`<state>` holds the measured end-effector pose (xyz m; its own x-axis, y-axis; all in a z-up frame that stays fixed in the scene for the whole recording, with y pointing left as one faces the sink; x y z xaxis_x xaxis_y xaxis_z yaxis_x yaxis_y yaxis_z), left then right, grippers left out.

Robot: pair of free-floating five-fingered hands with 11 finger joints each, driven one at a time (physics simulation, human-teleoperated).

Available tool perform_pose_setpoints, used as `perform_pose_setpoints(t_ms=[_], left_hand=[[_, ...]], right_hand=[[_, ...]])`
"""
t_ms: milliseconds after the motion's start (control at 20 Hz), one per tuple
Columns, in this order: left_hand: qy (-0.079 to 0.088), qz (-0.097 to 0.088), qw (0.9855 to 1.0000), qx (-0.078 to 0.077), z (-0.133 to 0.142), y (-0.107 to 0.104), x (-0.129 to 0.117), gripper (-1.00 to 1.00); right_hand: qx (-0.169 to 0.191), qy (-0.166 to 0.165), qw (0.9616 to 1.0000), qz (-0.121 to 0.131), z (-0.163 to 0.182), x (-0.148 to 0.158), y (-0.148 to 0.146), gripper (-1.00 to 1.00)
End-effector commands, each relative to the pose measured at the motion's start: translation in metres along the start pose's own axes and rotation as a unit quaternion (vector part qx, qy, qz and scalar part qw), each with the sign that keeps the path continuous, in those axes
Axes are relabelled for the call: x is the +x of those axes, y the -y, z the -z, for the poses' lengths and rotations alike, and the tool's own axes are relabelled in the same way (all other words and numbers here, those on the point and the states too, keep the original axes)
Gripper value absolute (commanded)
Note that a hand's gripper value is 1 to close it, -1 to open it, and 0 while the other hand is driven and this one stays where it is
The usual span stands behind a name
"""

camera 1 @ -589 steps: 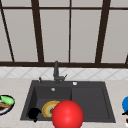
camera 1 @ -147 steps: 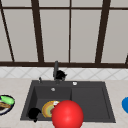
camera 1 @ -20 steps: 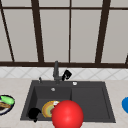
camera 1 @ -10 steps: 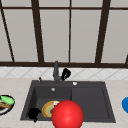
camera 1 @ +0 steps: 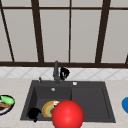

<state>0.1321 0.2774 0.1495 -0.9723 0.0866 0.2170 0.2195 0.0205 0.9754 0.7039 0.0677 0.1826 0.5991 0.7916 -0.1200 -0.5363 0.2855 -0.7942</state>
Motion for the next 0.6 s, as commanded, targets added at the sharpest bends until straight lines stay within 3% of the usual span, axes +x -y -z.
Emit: perform_pose_setpoints(t_ms=[0,400,550], left_hand=[[0.000,0.000,1.0000,0.000,0.0000,0.0000,0.0000,0.00],[0.000,0.000,1.0000,0.000,0.0000,0.0000,0.0000,0.00],[0.000,0.000,1.0000,0.000,0.0000,0.0000,0.0000,0.00]], right_hand=[[-0.002,-0.005,1.0000,0.000,-0.0107,0.0289,0.0008,1.00],[-0.010,-0.031,0.9994,0.011,-0.0117,0.0316,-0.0014,1.00],[-0.021,-0.044,0.9988,0.003,-0.0130,0.0341,-0.0021,1.00]])
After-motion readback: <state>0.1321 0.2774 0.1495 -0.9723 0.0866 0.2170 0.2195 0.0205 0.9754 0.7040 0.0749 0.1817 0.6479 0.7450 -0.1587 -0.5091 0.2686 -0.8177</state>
